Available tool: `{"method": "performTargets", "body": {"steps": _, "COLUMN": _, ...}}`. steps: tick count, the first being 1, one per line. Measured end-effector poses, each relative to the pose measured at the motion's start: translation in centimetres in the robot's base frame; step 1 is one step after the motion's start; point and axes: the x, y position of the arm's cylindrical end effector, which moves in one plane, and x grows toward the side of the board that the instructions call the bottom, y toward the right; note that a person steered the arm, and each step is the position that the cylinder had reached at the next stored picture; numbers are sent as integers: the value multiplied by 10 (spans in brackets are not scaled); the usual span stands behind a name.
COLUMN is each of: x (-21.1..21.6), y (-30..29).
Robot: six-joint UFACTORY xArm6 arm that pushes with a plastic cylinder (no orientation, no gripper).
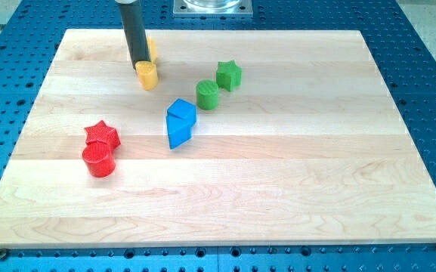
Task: Move the hexagon parallel to the red star
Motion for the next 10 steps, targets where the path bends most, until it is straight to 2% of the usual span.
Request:
{"method": "performTargets", "body": {"steps": 2, "x": -5, "y": 74}}
{"method": "performTargets", "body": {"steps": 3, "x": -9, "y": 78}}
{"method": "performTargets", "body": {"steps": 4, "x": -36, "y": 66}}
{"method": "performTargets", "body": {"steps": 6, "x": -41, "y": -21}}
{"method": "performTargets", "body": {"steps": 8, "x": -39, "y": -6}}
{"method": "performTargets", "body": {"steps": 9, "x": -24, "y": 41}}
{"method": "performTargets", "body": {"steps": 10, "x": -11, "y": 43}}
